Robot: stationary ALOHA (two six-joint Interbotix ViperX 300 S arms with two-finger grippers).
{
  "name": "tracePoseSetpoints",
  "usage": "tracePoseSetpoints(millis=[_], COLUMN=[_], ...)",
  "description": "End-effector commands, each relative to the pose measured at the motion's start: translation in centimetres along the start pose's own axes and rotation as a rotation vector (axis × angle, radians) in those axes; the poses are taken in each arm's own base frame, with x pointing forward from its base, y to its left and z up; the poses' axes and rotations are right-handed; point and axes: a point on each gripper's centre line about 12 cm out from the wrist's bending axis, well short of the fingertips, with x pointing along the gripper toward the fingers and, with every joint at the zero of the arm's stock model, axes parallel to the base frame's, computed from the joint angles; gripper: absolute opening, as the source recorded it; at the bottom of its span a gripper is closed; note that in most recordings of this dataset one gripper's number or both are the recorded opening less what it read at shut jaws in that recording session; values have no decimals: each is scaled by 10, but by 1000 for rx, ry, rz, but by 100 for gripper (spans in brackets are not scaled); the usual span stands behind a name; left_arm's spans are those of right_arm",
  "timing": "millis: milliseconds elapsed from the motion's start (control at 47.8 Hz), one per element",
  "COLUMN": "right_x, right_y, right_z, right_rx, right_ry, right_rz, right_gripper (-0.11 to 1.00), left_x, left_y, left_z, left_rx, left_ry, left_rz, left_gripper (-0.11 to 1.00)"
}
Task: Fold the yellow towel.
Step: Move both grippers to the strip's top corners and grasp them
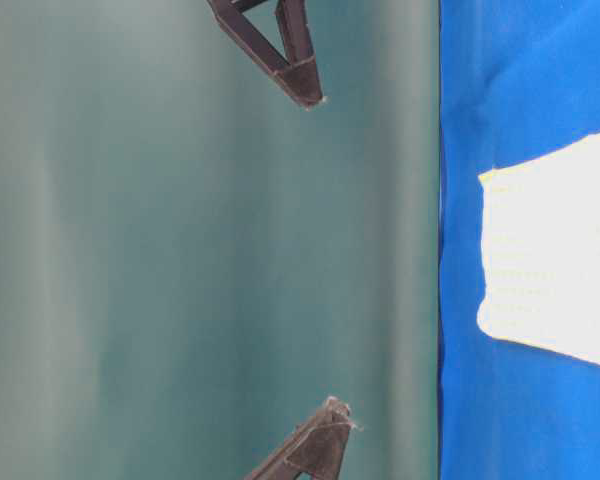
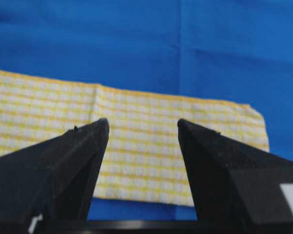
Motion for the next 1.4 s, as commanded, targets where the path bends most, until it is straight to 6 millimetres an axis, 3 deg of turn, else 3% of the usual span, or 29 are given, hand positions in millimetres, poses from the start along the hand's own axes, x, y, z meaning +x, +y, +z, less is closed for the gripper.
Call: tracePoseSetpoints(millis=[0,209,355,523,857,1213,1380], right_x=[3,22,44,72,115,138,138], right_y=[1,-23,-46,-66,-105,-117,-116], right_z=[13,16,14,5,-27,-60,-64], right_rx=[5,30,53,71,120,168,195], right_ry=[-37,-15,23,87,195,276,307], right_rz=[1,-76,-142,-188,-269,-300,-304], right_gripper=[56,57,60,69,73,73,72], left_x=[1,7,19,41,79,99,107], left_y=[3,30,59,98,171,205,208], left_z=[9,18,19,4,-40,-70,-79], left_rx=[-1,40,89,66,-8,-64,-84], left_ry=[-32,-48,-27,36,97,146,167], left_rz=[8,93,174,265,408,463,464], left_gripper=[51,55,70,81,81,79,68])
